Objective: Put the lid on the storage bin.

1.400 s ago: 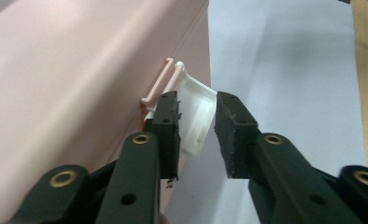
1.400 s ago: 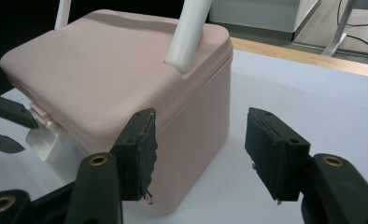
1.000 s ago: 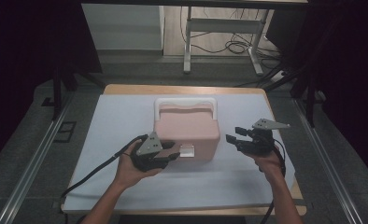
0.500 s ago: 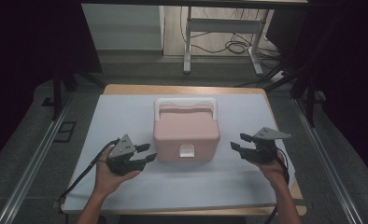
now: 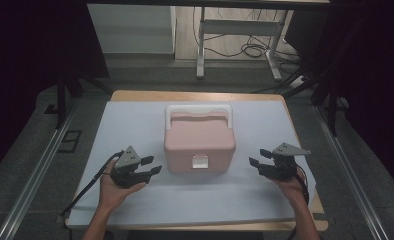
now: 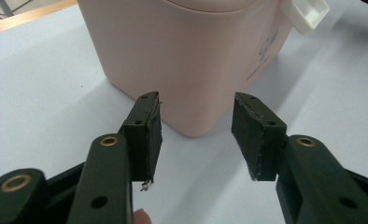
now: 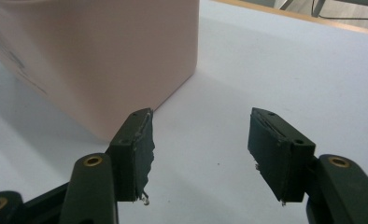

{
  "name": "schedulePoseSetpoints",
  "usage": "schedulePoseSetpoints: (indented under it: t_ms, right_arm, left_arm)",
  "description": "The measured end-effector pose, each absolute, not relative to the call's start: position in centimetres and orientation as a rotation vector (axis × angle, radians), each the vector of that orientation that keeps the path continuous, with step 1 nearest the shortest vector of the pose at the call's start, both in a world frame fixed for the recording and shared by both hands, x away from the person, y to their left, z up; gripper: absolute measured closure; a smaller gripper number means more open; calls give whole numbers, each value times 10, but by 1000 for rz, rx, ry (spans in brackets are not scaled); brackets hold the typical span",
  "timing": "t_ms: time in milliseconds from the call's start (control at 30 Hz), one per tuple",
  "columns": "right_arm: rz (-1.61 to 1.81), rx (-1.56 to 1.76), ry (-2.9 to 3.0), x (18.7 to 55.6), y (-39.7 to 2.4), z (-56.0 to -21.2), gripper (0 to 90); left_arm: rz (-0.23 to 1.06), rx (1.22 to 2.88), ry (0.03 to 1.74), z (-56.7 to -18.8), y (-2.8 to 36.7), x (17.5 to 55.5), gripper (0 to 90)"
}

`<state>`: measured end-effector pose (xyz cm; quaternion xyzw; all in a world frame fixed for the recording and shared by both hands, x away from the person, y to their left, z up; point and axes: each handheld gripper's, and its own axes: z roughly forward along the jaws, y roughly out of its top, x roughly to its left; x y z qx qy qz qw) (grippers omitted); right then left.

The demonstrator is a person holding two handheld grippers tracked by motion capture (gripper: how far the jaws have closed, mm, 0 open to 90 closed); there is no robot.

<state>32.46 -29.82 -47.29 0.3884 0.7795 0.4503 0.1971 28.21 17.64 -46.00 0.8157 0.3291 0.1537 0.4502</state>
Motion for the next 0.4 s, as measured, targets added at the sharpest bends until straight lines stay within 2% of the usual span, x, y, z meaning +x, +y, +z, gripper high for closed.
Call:
schedulePoseSetpoints:
  t_ms: [400]
  right_arm:
    - [1257,1080,2179,325,-297,-473,400]
  left_arm:
    - [367,2004,824,-461,180,283,498]
